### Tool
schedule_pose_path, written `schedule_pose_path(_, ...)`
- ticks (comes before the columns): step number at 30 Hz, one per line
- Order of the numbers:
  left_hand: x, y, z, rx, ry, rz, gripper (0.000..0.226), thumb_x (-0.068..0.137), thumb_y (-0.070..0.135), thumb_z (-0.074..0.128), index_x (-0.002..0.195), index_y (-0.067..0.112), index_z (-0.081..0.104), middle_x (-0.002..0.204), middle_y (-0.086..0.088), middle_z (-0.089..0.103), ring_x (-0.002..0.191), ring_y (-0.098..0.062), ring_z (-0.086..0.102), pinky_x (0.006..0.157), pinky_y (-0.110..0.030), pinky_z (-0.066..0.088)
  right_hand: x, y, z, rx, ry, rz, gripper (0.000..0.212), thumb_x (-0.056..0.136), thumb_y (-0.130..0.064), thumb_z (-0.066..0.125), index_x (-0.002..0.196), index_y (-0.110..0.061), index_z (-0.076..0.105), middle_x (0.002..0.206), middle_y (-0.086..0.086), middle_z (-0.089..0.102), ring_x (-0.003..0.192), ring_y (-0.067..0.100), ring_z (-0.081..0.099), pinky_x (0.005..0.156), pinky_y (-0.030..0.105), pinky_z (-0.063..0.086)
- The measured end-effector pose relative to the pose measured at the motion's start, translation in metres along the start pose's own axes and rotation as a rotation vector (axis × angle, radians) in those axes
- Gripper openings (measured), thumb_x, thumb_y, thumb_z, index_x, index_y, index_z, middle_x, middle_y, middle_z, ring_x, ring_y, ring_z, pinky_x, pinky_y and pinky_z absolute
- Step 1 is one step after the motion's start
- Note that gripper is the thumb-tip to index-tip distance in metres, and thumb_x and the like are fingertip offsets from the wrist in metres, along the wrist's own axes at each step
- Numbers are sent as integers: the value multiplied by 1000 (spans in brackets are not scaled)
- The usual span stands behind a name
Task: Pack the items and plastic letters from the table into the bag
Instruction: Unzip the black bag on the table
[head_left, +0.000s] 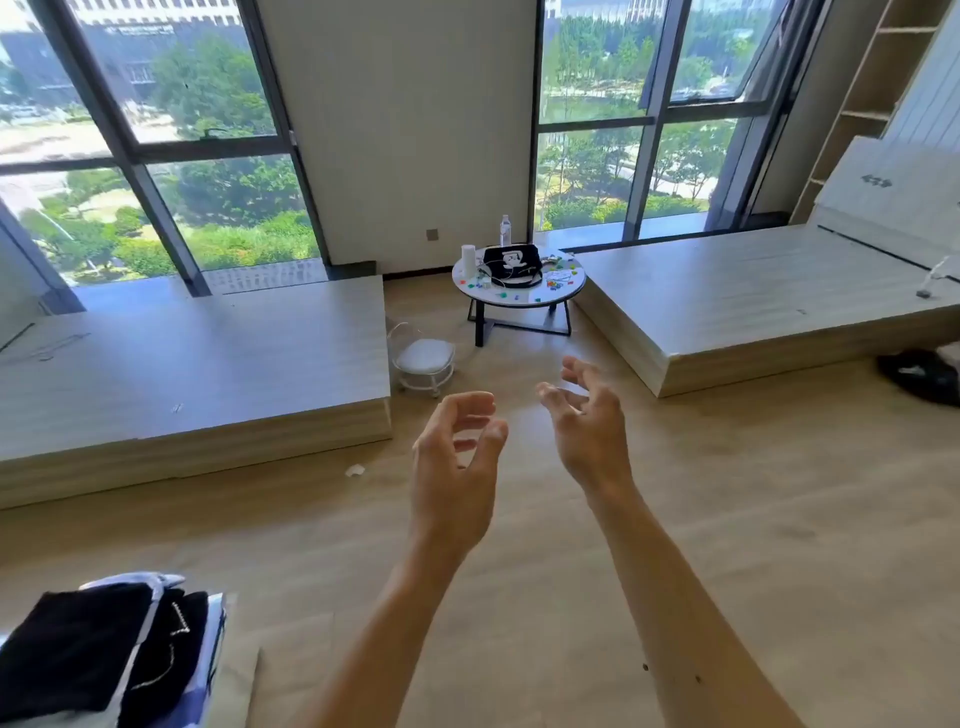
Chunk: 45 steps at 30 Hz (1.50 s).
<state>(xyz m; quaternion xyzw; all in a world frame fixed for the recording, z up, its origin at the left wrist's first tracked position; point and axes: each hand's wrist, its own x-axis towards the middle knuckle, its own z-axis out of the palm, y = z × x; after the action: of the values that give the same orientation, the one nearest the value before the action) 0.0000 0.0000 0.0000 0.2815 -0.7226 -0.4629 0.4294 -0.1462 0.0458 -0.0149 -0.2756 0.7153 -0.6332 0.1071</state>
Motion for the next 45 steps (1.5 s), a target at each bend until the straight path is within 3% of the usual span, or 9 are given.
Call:
schedule_pose_path(4, 43, -4, 34, -11, 19, -27, 15, 93, 15, 63, 105, 23, 66, 98, 12, 70, 94, 0, 65, 75, -8, 47, 49, 9, -9, 35, 8, 37, 47, 95, -26, 66, 139, -22, 53, 129, -3, 59, 102, 6, 64, 72, 9, 44)
schedule_pose_path(12, 137, -31, 100, -79, 23, -64, 14, 94, 13, 63, 107, 18, 67, 98, 8, 71, 91, 0, 65, 75, -12, 49, 161, 31, -12, -3, 9, 62, 46, 95, -31, 65, 139, -24, 53, 129, -8, 59, 89, -19, 57, 64, 1, 44)
schedule_pose_path(17, 205, -68, 128, -132, 8, -104, 13, 95, 13, 63, 105, 20, 68, 96, 8, 72, 90, -1, 66, 77, -13, 50, 230, 57, 8, 18, 25, 87, 44, 95, -29, 65, 138, -24, 55, 129, -6, 61, 95, -13, 59, 67, 6, 45)
schedule_pose_path(26, 402, -142, 187, -206, -71, -152, 15, 95, 13, 62, 101, 25, 69, 96, 8, 73, 91, -7, 67, 84, -29, 54, 413, 91, 64, -6, 74, 141, 40, 94, -29, 66, 133, -26, 59, 122, -8, 64, 94, -12, 61, 70, 7, 44)
schedule_pose_path(31, 466, -156, 212, -215, -133, -148, 14, 94, 17, 62, 100, 28, 69, 96, 11, 73, 92, -4, 66, 81, -18, 50, 480, 100, 81, 26, 101, 173, 42, 93, -31, 66, 134, -25, 59, 121, -9, 65, 103, -1, 61, 78, 15, 44)
schedule_pose_path(37, 555, -194, 258, -216, -172, -189, 15, 88, 29, 60, 99, 29, 69, 98, 9, 73, 94, -9, 68, 83, -25, 52, 579, 130, 101, 51, 104, 216, 44, 91, -34, 65, 134, -29, 59, 119, -12, 64, 106, 5, 63, 87, 24, 49)
schedule_pose_path(43, 652, -234, 320, -172, -164, -200, 15, 88, 29, 60, 100, 29, 69, 96, 11, 73, 93, -7, 67, 85, -27, 52, 700, 173, 110, 60, 84, 225, 43, 93, -33, 65, 135, -26, 58, 120, -9, 65, 105, 5, 63, 87, 25, 51)
schedule_pose_path(45, 693, -243, 345, -163, -151, -199, 12, 92, 22, 62, 99, 30, 69, 96, 11, 73, 92, -5, 67, 84, -27, 52, 750, 183, 112, 58, 62, 212, 43, 93, -34, 65, 135, -27, 57, 120, -11, 65, 100, -3, 63, 80, 18, 49)
